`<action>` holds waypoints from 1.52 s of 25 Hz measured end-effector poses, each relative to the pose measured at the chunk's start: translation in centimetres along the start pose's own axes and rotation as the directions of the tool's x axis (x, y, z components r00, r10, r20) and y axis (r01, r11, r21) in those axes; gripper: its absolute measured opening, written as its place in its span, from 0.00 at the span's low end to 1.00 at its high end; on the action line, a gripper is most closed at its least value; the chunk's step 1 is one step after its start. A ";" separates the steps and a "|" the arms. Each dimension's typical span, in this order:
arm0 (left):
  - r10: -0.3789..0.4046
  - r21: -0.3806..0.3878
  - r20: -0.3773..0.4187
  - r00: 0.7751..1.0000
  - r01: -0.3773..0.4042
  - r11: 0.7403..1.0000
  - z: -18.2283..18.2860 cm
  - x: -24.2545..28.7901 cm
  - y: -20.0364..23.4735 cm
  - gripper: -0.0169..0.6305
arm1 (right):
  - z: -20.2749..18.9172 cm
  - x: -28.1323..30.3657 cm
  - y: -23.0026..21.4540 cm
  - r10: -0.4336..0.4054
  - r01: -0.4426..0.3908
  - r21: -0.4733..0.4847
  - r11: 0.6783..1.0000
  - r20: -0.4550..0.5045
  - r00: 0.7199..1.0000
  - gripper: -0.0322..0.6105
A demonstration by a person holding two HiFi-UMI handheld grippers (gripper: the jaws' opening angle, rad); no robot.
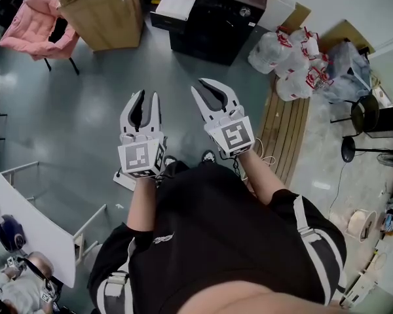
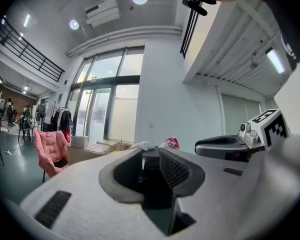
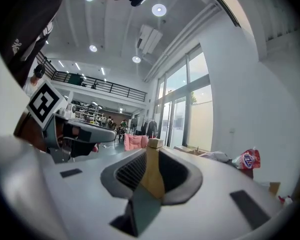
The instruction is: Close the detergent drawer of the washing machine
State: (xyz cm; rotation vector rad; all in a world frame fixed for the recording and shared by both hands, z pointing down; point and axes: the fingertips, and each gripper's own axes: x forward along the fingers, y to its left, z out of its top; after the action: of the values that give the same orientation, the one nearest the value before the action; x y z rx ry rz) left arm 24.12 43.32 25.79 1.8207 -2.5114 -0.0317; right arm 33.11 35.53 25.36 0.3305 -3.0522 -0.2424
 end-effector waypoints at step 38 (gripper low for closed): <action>-0.081 -0.012 -0.043 0.996 0.080 0.997 -2.8 7.7 13.1 0.26 | -3.1 13.8 -1.4 -0.079 0.081 0.029 0.996 -0.048 0.996 0.29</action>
State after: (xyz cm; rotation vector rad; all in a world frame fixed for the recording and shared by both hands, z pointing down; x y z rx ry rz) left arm 9.37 40.09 29.25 1.8961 -2.4034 -0.0075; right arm 20.21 30.77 28.79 0.4542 -3.0029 -0.1887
